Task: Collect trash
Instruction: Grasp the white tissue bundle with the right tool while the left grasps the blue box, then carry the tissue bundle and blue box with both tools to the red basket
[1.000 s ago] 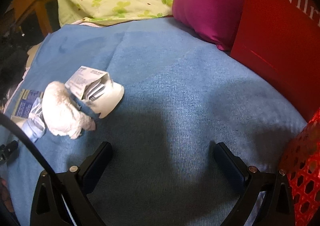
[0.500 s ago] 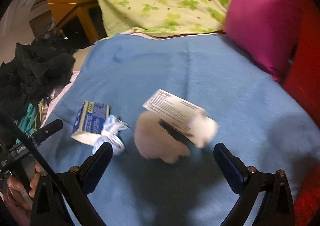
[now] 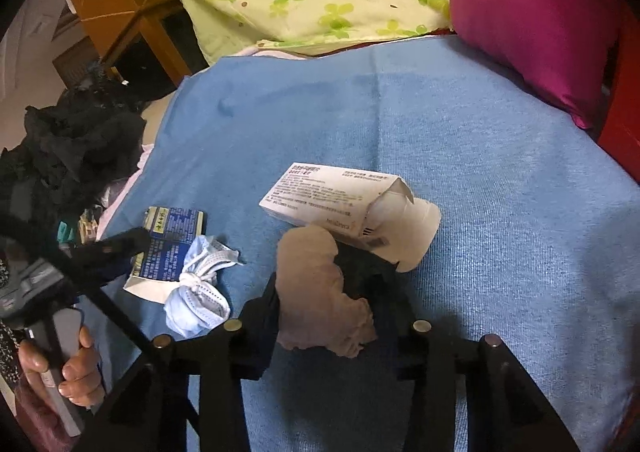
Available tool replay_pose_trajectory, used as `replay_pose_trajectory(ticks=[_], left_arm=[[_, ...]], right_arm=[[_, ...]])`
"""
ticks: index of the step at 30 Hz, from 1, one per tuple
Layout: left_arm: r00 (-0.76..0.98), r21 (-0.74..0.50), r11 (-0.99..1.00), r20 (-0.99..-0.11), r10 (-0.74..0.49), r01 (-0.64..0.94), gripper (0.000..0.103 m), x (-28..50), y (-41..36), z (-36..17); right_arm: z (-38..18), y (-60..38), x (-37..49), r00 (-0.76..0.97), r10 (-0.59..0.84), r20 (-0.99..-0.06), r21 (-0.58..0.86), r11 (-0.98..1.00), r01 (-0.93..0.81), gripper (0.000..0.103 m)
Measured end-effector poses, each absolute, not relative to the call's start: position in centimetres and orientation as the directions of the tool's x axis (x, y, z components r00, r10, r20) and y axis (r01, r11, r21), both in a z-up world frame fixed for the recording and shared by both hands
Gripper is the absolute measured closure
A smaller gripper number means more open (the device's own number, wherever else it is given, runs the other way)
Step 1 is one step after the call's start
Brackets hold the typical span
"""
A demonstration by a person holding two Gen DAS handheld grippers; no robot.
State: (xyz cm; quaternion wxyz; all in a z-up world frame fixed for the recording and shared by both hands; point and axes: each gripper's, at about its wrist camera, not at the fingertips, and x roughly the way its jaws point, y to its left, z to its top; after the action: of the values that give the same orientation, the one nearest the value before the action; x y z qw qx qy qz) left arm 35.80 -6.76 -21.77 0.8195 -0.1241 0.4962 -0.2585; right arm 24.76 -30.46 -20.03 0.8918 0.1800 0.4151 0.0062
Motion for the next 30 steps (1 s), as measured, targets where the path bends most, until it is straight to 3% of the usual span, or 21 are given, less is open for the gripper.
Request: replay_pose_trajectory(ticks=[2, 3, 5, 13, 15, 16, 17, 20, 30], left_arm=[[0.336, -0.462, 0.836, -0.769, -0.544, 0.297, 0.054, 36.1, -7.2, -22.5], [0.313, -0.472, 0.831, -0.774, -0.550, 0.294, 0.057, 36.2, -7.3, -22.9], [0.303, -0.493, 0.821, -0.767, -0.566, 0.287, 0.059, 36.2, -7.2, -23.0], [0.333, -0.481, 0.811, -0.744, -0.579, 0.334, 0.060, 35.5, -6.1, -21.5], [0.339, -0.473, 0.810, -0.742, -0.578, 0.347, 0.060, 35.2, -6.0, -21.1], [0.344, -0.465, 0.810, -0.741, -0.577, 0.357, 0.060, 35.0, -6.1, -20.8], [0.350, -0.455, 0.813, -0.742, -0.572, 0.364, 0.060, 34.8, -6.2, -20.4], [0.364, -0.445, 0.813, -0.736, -0.571, 0.377, 0.060, 34.1, -6.0, -19.3], [0.490, -0.223, 0.836, -0.722, -0.488, 0.502, 0.060, 26.8, -6.6, -14.4]], right_arm=[[-19.8, -30.5, 24.8, 0.656, 0.177, -0.733, 0.335, 0.934, 0.121, 0.056], [-19.6, -30.5, 24.9, 0.655, 0.174, -0.735, 0.331, 0.936, 0.123, 0.053], [-19.4, -30.7, 25.0, 0.651, 0.182, -0.737, 0.339, 0.933, 0.122, 0.037], [-20.4, -29.5, 27.0, 0.624, 0.145, -0.768, 0.285, 0.949, 0.131, 0.031], [-20.3, -29.3, 26.6, 0.631, 0.130, -0.765, 0.269, 0.955, 0.129, 0.043], [-20.3, -29.4, 26.5, 0.624, 0.141, -0.768, 0.281, 0.951, 0.131, 0.066], [-20.3, -29.6, 26.3, 0.623, 0.147, -0.768, 0.292, 0.947, 0.136, 0.070], [-19.2, -29.9, 24.8, 0.640, 0.147, -0.755, 0.302, 0.943, 0.140, 0.073], [-11.5, -29.3, 14.8, 0.755, 0.185, -0.629, 0.359, 0.931, 0.071, 0.073]])
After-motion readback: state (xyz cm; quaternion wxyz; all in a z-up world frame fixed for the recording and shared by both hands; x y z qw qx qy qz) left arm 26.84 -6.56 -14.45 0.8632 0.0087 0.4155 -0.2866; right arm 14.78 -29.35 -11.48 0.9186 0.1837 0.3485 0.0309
